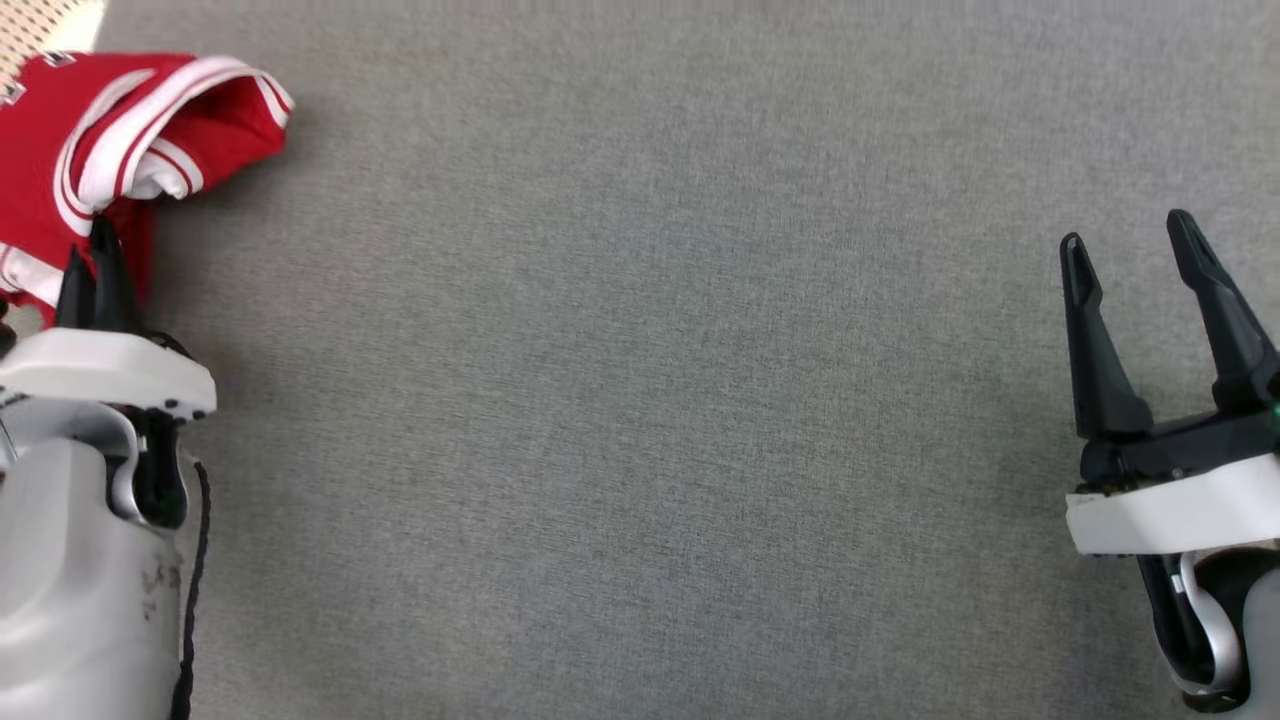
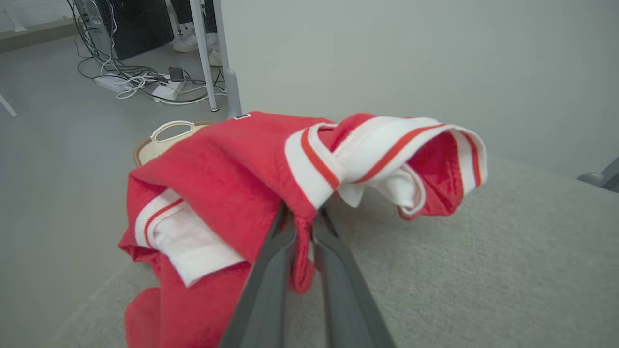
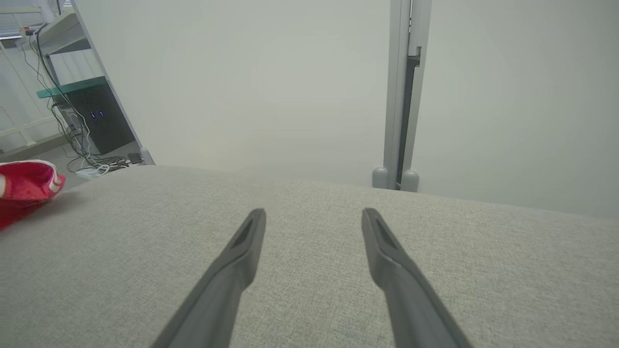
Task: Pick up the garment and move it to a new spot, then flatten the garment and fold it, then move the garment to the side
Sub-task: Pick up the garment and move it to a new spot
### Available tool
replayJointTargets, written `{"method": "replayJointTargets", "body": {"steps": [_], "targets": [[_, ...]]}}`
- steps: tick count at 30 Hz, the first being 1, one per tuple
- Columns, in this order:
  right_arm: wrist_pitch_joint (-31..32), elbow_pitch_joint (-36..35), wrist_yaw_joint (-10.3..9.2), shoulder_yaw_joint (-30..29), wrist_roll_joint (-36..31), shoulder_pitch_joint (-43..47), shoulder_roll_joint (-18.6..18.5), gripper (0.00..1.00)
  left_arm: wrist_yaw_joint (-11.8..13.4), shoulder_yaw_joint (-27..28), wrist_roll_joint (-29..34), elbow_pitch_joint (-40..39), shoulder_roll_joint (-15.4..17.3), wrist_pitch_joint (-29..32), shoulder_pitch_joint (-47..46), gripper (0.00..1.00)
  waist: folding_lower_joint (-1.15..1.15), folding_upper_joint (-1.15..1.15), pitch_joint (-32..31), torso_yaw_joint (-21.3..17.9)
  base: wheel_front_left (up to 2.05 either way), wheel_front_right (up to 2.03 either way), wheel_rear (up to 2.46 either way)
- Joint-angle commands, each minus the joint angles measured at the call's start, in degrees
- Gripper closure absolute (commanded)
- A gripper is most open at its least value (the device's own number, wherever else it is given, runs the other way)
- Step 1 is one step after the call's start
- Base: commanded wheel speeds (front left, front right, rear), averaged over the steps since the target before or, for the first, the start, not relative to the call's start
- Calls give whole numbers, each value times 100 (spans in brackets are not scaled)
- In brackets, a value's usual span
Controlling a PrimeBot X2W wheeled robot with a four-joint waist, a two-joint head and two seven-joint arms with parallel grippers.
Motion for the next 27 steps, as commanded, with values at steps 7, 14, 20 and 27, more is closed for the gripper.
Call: {"method": "replayJointTargets", "body": {"steps": [7,14,20,27], "targets": [[-155,255,0,48,82,296,89,0,89,181,601,-1515,-310,-6,1190,100,0,0,-882,127,0,0,0],[-252,432,0,37,170,673,225,0,210,-207,978,-3075,-588,190,2492,100,0,0,-1575,100,0,0,0],[-295,450,0,106,146,798,330,0,288,-592,1119,-4129,-711,698,3164,100,0,0,-1772,-236,0,0,0],[-319,456,-1,204,183,762,357,0,153,-1173,1173,-4554,-790,1170,3215,100,0,0,-1687,-866,0,0,0]]}}
